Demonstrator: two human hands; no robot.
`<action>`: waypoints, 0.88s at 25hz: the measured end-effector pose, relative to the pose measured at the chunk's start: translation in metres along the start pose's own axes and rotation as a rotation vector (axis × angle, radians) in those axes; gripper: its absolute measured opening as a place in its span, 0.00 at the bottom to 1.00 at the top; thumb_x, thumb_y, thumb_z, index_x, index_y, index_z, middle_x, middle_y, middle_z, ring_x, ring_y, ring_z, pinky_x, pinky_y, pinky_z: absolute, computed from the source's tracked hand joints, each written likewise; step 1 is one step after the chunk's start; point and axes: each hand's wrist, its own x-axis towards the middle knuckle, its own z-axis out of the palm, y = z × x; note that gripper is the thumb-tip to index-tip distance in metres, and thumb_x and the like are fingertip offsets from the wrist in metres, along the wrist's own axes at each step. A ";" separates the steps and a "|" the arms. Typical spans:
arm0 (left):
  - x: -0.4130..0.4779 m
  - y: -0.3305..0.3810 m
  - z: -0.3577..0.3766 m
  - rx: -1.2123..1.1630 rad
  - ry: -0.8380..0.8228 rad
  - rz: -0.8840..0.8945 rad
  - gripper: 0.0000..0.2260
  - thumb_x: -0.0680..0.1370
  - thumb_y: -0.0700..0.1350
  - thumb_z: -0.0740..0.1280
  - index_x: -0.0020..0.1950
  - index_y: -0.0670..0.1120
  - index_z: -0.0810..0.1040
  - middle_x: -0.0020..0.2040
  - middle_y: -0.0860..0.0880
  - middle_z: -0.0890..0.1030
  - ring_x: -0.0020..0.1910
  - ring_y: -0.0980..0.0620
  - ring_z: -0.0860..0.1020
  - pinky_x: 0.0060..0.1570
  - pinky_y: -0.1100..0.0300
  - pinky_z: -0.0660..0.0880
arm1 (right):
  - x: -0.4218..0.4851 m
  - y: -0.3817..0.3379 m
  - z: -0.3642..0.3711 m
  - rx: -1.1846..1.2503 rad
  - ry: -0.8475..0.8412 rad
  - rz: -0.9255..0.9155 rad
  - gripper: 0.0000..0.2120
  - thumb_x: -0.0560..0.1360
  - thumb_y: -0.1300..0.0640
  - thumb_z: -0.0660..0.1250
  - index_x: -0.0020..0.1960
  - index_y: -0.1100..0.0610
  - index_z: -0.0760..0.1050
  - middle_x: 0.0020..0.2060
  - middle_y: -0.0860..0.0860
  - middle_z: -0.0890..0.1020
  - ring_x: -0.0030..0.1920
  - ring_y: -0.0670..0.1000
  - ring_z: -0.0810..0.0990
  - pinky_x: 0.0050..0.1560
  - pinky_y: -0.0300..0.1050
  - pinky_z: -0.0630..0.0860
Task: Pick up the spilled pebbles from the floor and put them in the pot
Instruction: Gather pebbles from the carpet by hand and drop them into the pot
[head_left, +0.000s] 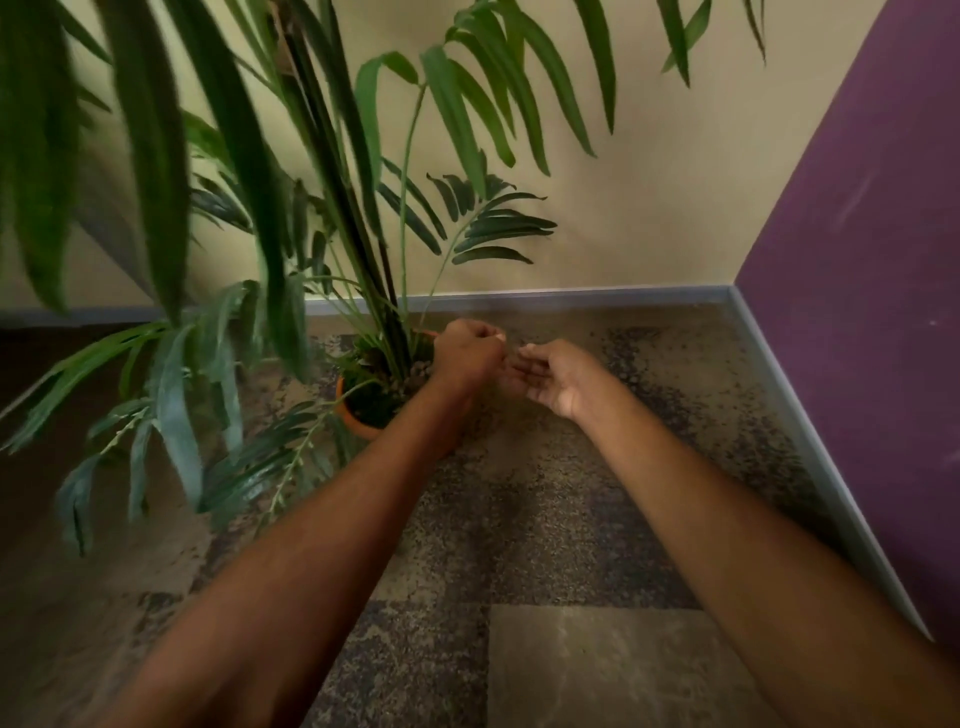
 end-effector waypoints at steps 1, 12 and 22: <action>0.002 -0.002 0.012 0.021 -0.025 0.010 0.10 0.78 0.42 0.69 0.38 0.48 0.83 0.46 0.37 0.89 0.48 0.37 0.89 0.52 0.39 0.87 | 0.003 0.000 -0.013 -0.005 0.029 -0.001 0.08 0.84 0.64 0.59 0.53 0.61 0.77 0.43 0.57 0.82 0.46 0.56 0.83 0.49 0.49 0.83; 0.021 -0.047 0.122 0.359 -0.240 0.051 0.05 0.76 0.43 0.74 0.49 0.42 0.86 0.43 0.47 0.86 0.46 0.50 0.83 0.45 0.57 0.80 | 0.041 -0.013 -0.150 -0.368 0.410 -0.088 0.06 0.79 0.69 0.67 0.51 0.59 0.78 0.47 0.58 0.81 0.49 0.57 0.82 0.54 0.51 0.81; 0.054 -0.074 0.163 0.641 -0.342 0.207 0.22 0.78 0.42 0.73 0.73 0.44 0.79 0.69 0.39 0.78 0.71 0.39 0.76 0.71 0.51 0.75 | 0.085 -0.009 -0.182 -1.578 0.474 -0.268 0.23 0.77 0.63 0.67 0.71 0.55 0.74 0.69 0.61 0.72 0.71 0.65 0.69 0.70 0.58 0.73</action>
